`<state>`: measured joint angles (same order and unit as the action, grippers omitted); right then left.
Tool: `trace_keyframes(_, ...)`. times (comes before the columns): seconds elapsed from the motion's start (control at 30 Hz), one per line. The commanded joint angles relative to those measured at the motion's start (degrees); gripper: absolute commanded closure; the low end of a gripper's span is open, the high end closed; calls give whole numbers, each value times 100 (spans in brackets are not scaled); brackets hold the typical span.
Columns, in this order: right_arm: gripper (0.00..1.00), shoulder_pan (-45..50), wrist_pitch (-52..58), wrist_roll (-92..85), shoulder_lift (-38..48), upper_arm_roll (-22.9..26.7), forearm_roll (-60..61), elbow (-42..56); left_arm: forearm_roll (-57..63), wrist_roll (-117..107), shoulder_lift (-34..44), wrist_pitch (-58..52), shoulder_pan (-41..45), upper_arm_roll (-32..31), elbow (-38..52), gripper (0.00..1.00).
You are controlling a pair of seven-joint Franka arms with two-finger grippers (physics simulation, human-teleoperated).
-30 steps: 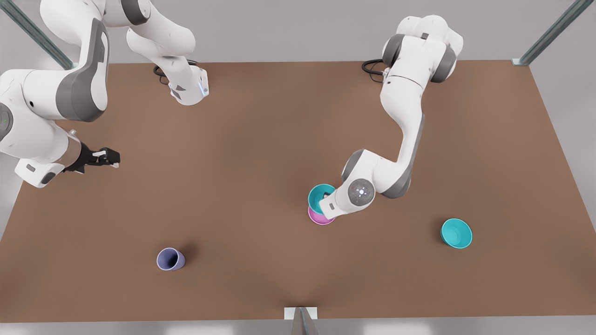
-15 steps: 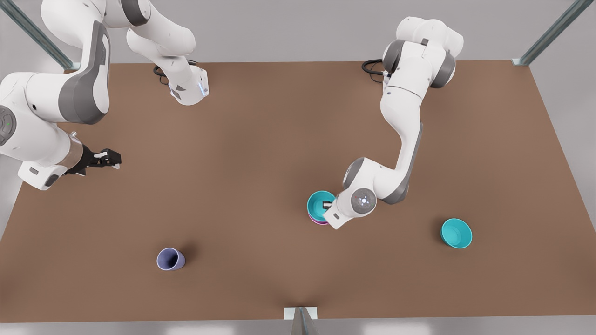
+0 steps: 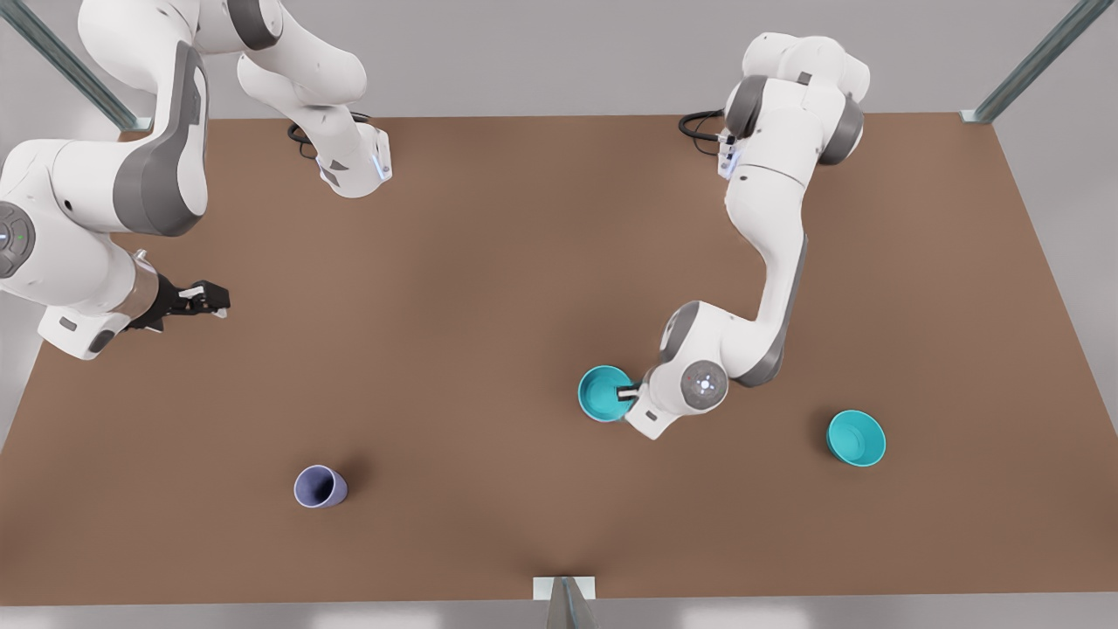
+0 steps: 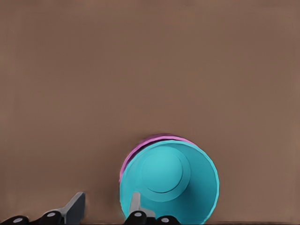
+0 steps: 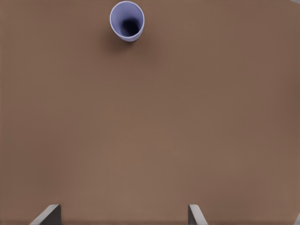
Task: Stack the blue bowl on the pink bowl
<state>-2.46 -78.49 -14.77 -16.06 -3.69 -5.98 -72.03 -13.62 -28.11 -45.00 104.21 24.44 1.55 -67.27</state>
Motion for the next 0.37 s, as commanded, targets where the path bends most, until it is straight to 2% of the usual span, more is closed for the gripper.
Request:
trace_keyframes(0.0,0,0,1,-61,6,0,1,5,464,-275,630,-1699,-438,4,30,0)
trace_keyframes(0.03,0,0,1,-61,6,0,1,5,939,339,1264,-2386,-641,12,30,0)
trace_keyframes(0.13,0,0,1,-61,6,0,1,5,1696,2116,2240,-3091,-773,21,-40,0)
trace_keyframes(0.2,0,0,1,-61,6,0,1,5,1529,2204,3506,-2387,-1037,4,-1376,0)
trace_keyframes(0.33,0,0,1,-61,6,0,1,5,1521,2196,3568,-2423,-1037,4,-1359,0)
